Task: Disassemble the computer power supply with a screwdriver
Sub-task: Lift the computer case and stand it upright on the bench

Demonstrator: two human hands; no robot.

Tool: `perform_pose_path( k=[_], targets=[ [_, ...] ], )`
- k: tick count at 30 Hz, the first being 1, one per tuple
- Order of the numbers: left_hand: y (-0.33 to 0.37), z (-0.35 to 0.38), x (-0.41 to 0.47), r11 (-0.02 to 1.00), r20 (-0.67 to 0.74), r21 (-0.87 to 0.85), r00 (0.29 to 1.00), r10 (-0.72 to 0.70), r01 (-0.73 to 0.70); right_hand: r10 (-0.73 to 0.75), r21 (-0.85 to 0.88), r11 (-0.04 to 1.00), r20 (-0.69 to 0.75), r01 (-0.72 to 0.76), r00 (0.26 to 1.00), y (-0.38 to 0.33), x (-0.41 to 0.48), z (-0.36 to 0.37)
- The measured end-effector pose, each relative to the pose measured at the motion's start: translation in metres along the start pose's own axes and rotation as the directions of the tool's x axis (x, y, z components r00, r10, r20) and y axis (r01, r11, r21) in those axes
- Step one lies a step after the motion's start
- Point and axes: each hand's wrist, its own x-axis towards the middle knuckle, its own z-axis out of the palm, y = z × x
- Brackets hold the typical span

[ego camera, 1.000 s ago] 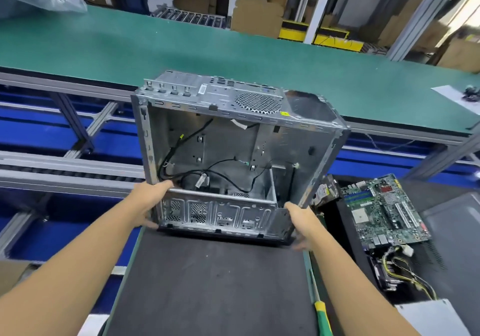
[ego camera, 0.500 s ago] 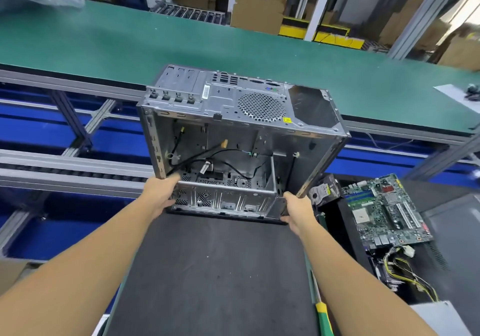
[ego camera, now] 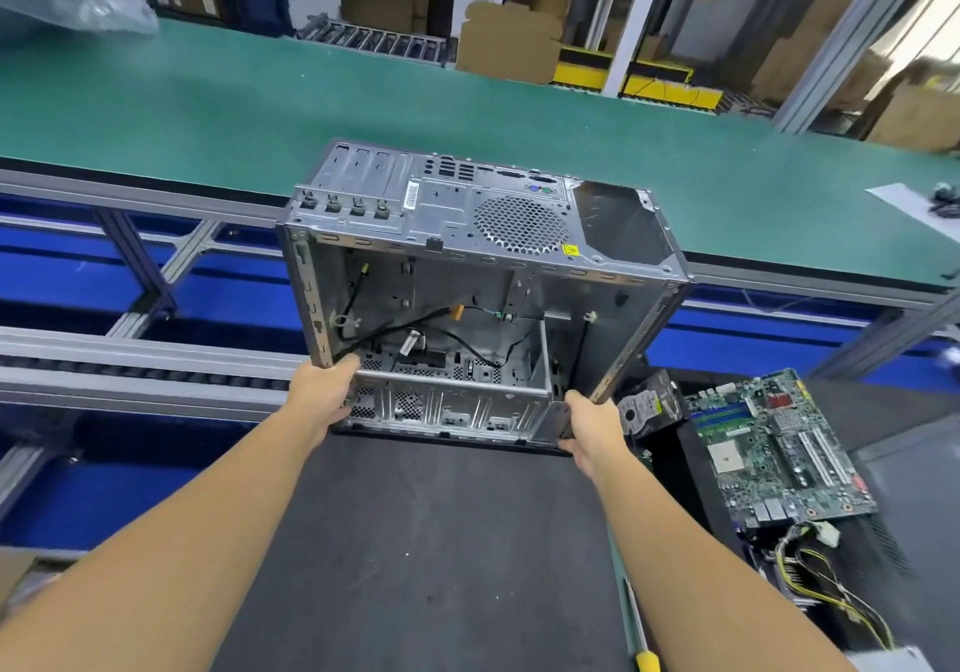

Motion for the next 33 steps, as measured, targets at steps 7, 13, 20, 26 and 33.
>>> perform_pose_path(
  k=[7,13,20,26,33],
  targets=[
    [0.002,0.003,-0.012,0.998,-0.042,0.051,0.998,-0.036,0.038,-0.020,-0.036,0.999,-0.003,0.020,1.000,0.001,-0.013,-0.003],
    [-0.018,0.009,-0.042,0.961,-0.087,0.271,0.996,-0.033,0.056,-0.026,-0.186,0.982,0.068,0.038,0.997,0.025,-0.038,-0.014],
    [-0.034,0.004,-0.076,0.898,0.215,0.440,0.968,-0.128,0.021,-0.002,-0.343,0.937,0.185,0.067,0.983,0.018,-0.070,-0.035],
    [-0.049,0.025,-0.118,0.808,0.399,0.529,0.916,0.033,-0.260,-0.046,-0.316,0.936,0.334,0.158,0.941,0.021,-0.109,-0.060],
    [-0.075,0.064,-0.171,0.783,0.544,0.510,0.839,0.026,-0.355,-0.034,-0.270,0.957,0.246,0.102,0.969,0.057,-0.156,-0.092]
  ],
)
